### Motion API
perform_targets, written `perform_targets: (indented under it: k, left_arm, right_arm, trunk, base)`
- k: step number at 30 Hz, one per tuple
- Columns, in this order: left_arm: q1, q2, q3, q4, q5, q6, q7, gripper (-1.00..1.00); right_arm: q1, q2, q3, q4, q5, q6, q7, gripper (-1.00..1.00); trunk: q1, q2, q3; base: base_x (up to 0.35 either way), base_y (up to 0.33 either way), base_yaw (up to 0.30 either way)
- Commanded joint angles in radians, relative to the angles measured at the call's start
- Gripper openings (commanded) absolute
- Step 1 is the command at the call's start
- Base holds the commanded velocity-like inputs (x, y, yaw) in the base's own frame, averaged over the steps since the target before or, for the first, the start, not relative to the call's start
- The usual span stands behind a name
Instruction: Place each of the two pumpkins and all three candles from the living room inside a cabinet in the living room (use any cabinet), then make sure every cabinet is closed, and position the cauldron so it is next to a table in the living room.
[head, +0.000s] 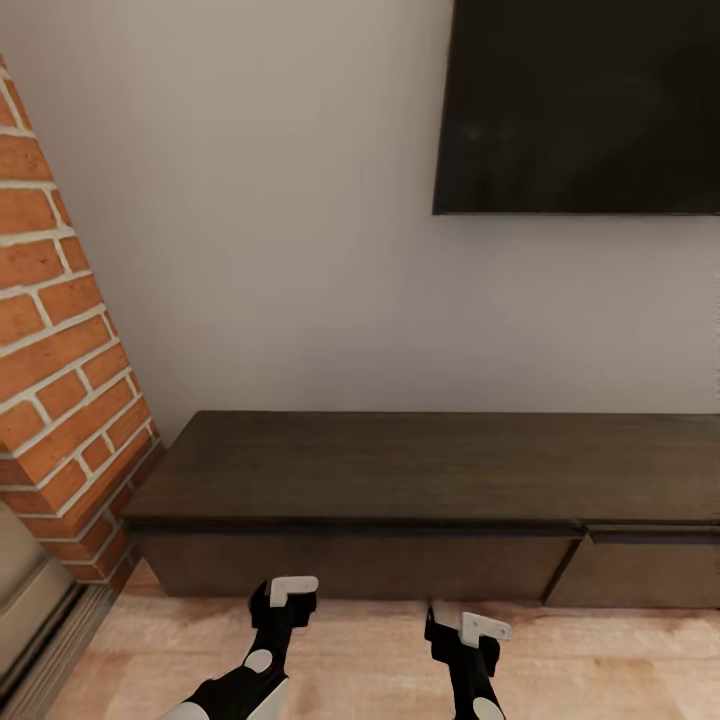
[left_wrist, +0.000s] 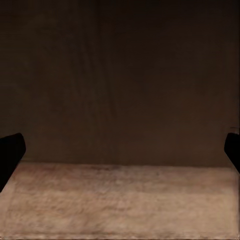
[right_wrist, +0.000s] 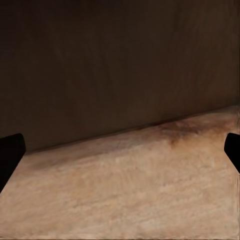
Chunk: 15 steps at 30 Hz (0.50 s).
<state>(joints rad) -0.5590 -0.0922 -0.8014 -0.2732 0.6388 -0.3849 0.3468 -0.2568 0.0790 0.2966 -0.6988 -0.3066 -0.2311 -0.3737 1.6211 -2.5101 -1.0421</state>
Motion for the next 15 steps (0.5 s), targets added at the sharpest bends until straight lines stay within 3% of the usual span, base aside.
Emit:
perform_targets:
  k: [1, 15]
  left_arm:
    - [-0.001, 0.000, -0.009, 0.000, 0.006, -0.003, 0.006, 1.00]
    - [-0.001, 0.000, -0.009, 0.001, 0.006, -0.003, 0.006, 1.00]
  right_arm:
    - [-0.001, -0.001, 0.006, 0.001, -0.011, -0.007, -0.005, 1.00]
    - [-0.001, -0.002, 0.006, 0.001, -0.011, -0.007, -0.005, 1.00]
  trunk:
    - [-0.001, 0.000, -0.001]
    - [-0.001, 0.000, -0.001]
  base:
    - [-0.332, 0.000, 0.000]
    - [-0.335, 0.000, 0.000]
